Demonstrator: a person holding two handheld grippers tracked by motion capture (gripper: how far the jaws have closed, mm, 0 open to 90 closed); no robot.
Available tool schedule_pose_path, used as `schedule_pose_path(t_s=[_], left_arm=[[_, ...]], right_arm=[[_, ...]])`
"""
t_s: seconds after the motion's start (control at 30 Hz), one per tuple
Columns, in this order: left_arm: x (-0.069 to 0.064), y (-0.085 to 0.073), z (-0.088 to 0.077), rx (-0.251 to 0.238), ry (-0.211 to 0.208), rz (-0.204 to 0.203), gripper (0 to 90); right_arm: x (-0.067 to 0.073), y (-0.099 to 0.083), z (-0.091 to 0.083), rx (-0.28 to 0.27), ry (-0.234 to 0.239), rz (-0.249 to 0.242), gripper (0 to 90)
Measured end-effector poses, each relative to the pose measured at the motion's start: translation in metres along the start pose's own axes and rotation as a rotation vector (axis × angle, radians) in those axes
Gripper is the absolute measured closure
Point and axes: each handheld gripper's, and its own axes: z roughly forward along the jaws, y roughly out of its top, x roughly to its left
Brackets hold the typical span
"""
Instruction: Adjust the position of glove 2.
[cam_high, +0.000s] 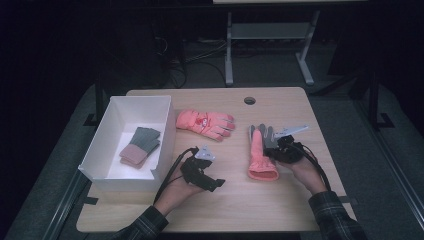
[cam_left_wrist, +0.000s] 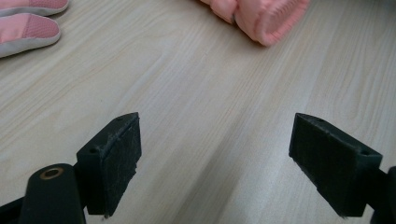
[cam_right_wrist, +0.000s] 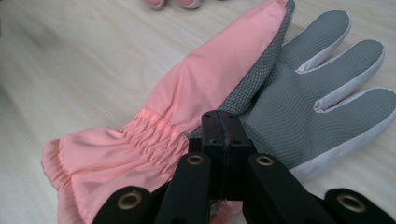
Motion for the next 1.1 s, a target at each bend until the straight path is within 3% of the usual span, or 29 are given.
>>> schedule_pose_path(t_s=[0.1,0.4,0.47,0.6,0.77,0.93,1.1], left_arm=[[0.002,-0.001,-0.001,0.02,0.001,0.013,16.4],[0.001,-0.001,-0.002,0.012,0.002,0.012,16.4],[0.001,-0.001,-0.002,0.021,-0.002,0.02,16.4],[0.0,0.0,-0.002,0.018,-0.004,0.021,16.4],[0.0,0.0,-0.002,0.021,-0.006,0.021,16.4],[0.0,0.0,-0.001,0.016,-0.01,0.02,16.4],[0.0,0.0,-0.002,0.004,-0.011,0.008,16.4]], right_arm=[[0.011,-0.005,-0.004,0.015,0.017,-0.006,90.0],[0.042,-0.018,-0.011,0.024,0.055,-0.041,90.0],[0.058,-0.025,-0.016,0.025,0.08,-0.05,90.0],[0.071,-0.031,-0.023,0.018,0.082,-0.073,89.8],[0.064,-0.035,-0.041,-0.025,0.077,-0.057,89.0],[0.055,-0.047,-0.044,0.012,0.076,-0.051,89.2],[0.067,-0.051,-0.039,0.046,0.124,-0.091,90.0]])
